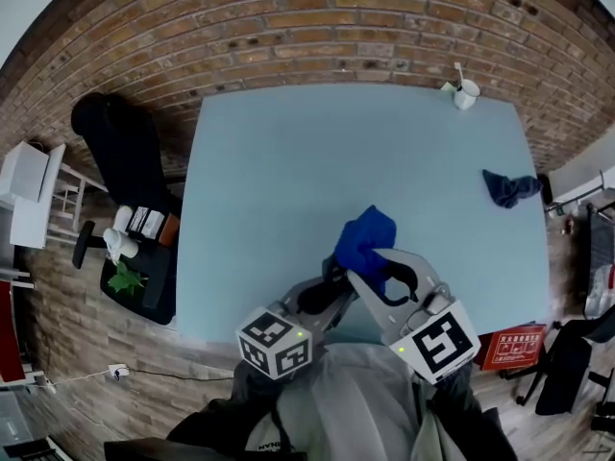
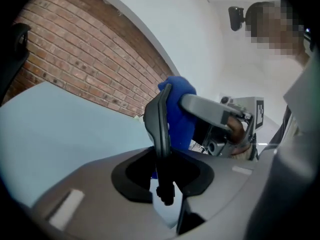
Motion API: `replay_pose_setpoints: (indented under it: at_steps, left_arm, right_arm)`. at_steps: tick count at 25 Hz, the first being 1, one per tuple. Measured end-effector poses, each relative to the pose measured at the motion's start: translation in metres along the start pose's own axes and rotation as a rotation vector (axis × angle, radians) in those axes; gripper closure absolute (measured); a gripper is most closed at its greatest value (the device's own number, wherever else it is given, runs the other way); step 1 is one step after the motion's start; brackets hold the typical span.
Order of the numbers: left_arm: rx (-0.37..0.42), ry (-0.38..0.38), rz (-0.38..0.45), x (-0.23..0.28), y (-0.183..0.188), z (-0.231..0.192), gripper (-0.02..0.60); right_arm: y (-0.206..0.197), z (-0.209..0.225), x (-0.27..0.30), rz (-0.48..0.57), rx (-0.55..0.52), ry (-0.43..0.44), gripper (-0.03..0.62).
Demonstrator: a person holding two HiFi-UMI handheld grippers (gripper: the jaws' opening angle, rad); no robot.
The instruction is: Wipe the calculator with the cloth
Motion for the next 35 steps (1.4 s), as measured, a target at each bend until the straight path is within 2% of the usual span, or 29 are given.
replay_pose_setpoints:
  at_steps: [2, 3, 7, 9, 11, 14, 16, 18, 21, 22, 25, 27, 29, 32, 35]
  left_arm:
    - [0.005, 0.013, 0.01, -0.003, 0.002, -0.003, 0.502]
    - [0.005, 0.016, 0.015, -0.005, 0.002, -0.003, 0.501]
    - [-0.024, -0.005, 0.048, -0.011, 0.006, -0.004, 0.5]
    - [-0.027, -0.017, 0.053, -0.011, 0.007, -0.003, 0.5]
    - [-0.039, -0.025, 0.049, -0.008, 0.005, -0.002, 0.5]
    - [-0.061, -0.033, 0.044, -0.004, 0.003, -0.002, 0.502]
    - [-0.064, -0.037, 0.044, -0.002, 0.004, -0.002, 0.505]
    - [-0.089, -0.046, 0.063, -0.004, 0.005, -0.002, 0.505]
    - [-0.116, -0.058, 0.099, -0.01, 0.007, -0.005, 0.503]
    - [-0.118, -0.061, 0.107, -0.012, 0.008, -0.005, 0.503]
    - [-0.138, -0.077, 0.113, -0.011, 0.01, -0.006, 0.503]
    - [-0.163, -0.084, 0.12, -0.01, 0.01, -0.008, 0.503]
    - [-0.193, -0.087, 0.132, -0.011, 0.013, -0.01, 0.505]
    - [-0.194, -0.075, 0.143, -0.013, 0.014, -0.01, 0.503]
    - [-0.208, -0.088, 0.17, -0.017, 0.016, -0.012, 0.503]
  right_arm:
    - [0.002, -0.014, 0.005, 0.019, 0.007, 0.058, 0.507]
    - [0.0, -0.012, 0.006, 0.022, 0.019, 0.054, 0.507]
    - [-0.035, 0.041, -0.001, -0.05, 0.08, -0.068, 0.507]
    - [-0.048, 0.052, -0.002, -0.084, 0.085, -0.086, 0.507]
    - [-0.043, 0.031, 0.001, -0.092, 0.066, -0.032, 0.507]
    - [-0.018, -0.03, 0.009, -0.084, -0.033, 0.124, 0.507]
    - [-0.007, -0.048, 0.013, -0.052, -0.071, 0.159, 0.507]
    - [-0.01, -0.029, 0.013, -0.019, -0.015, 0.107, 0.507]
    - [-0.048, 0.026, 0.005, -0.109, 0.07, -0.032, 0.507]
    - [-0.06, 0.037, 0.001, -0.132, 0.082, -0.053, 0.507]
    - [-0.063, 0.024, -0.002, -0.134, 0.11, -0.003, 0.507]
    - [-0.048, -0.008, 0.003, -0.127, 0.069, 0.064, 0.507]
    - [-0.041, -0.022, 0.007, -0.118, 0.04, 0.068, 0.508]
    - [-0.059, 0.005, 0.004, -0.116, 0.11, 0.013, 0.508]
    - [-0.076, 0.004, -0.002, -0.167, 0.122, 0.054, 0.508]
Point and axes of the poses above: the fingertips, and each gripper's own axes: x forward along the fingers, z to its right, y out of its top, the point moved 1 cm from there along -x, backward along the fingers, and after that the axes turned 5 degrees about -z, right-handed, at the moved point
